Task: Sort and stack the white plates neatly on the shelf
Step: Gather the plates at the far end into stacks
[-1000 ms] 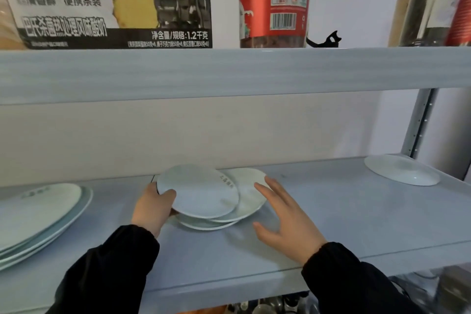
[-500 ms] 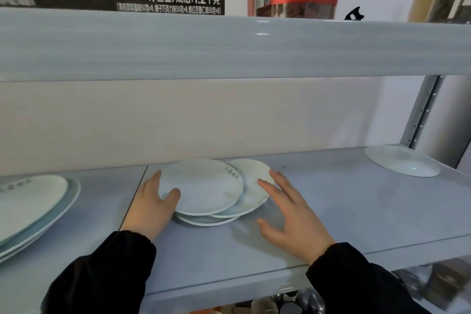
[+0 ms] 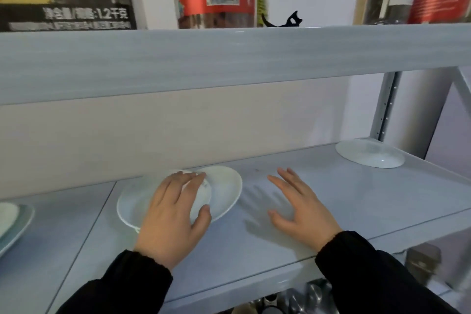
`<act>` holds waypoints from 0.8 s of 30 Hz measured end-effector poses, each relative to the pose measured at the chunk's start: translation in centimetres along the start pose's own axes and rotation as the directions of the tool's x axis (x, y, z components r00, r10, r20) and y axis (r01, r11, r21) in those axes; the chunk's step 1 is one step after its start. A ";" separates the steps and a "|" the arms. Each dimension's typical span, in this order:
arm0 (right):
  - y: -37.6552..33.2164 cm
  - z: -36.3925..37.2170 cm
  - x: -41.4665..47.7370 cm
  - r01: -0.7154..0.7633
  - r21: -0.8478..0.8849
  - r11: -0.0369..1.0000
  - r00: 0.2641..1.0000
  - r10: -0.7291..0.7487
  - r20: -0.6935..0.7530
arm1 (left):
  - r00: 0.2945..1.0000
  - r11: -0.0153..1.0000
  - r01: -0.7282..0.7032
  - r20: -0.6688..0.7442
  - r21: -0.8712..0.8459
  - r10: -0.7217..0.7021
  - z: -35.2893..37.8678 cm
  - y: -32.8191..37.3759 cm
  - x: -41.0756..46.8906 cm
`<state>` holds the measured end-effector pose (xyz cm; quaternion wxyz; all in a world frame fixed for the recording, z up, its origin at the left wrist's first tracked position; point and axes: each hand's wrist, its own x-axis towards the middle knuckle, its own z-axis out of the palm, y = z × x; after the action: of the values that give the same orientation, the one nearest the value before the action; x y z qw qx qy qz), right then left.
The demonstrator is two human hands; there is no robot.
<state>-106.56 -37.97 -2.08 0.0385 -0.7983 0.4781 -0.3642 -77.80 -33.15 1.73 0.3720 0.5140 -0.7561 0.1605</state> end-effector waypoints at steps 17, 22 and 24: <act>20.8 -11.5 -0.3 -0.278 -0.198 0.940 0.959 0.285 0.007 | 0.951 0.988 -0.100 0.280 -0.114 0.128 13.1 14.9 6.2; 26.3 -13.2 0.8 -0.364 -0.336 0.869 0.919 0.393 0.021 | 0.954 0.992 -0.033 0.293 -0.120 0.067 14.2 14.9 6.9; 28.1 -13.6 1.4 -0.392 -0.384 0.836 0.899 0.437 0.036 | 0.954 0.993 -0.028 0.293 -0.112 0.060 14.3 14.6 6.9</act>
<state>-135.26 -50.37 -2.89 -0.0041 -0.6892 0.6958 -0.2019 -97.95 -40.48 -0.80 0.2779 0.4947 -0.8220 0.0493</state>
